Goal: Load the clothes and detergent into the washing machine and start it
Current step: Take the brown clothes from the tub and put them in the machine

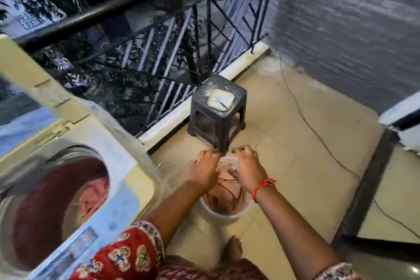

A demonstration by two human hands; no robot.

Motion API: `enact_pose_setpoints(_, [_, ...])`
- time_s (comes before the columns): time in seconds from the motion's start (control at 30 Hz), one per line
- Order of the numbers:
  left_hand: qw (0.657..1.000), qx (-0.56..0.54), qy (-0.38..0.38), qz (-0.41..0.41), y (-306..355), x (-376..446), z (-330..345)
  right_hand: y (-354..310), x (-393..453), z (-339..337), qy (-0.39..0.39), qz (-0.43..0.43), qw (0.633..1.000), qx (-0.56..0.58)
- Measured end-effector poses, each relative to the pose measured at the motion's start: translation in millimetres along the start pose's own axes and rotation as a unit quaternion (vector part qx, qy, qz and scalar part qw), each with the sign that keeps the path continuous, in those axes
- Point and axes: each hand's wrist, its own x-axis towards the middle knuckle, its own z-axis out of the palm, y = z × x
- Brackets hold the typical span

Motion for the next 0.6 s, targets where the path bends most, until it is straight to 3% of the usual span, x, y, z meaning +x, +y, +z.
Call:
enact_pose_setpoints(0.17, [0.992, 0.059, -0.094, -0.054, 14.1, 18.5, 66.1, 85.8, 5.0, 15.4, -0.064, 0.042, 0.997, 0.016])
enact_pose_setpoints(0.3, [0.984, 0.033, -0.156, -0.08, 3.4, 33.5, 109.5, 128.7, 9.5, 48.9, -0.12, 0.071, 0.99, 0.024])
enact_pose_setpoints(0.43, [0.976, 0.031, -0.205, -0.073, -20.4, 62.4, 159.4, 156.1, 29.7, 103.1, -0.176, 0.093, 0.979, 0.036])
enact_pose_setpoints(0.6, [0.967, 0.073, -0.235, -0.065, -61.7, 109.6, 254.7, 190.9, 66.0, 192.8, -0.184, 0.107, 0.976, 0.054])
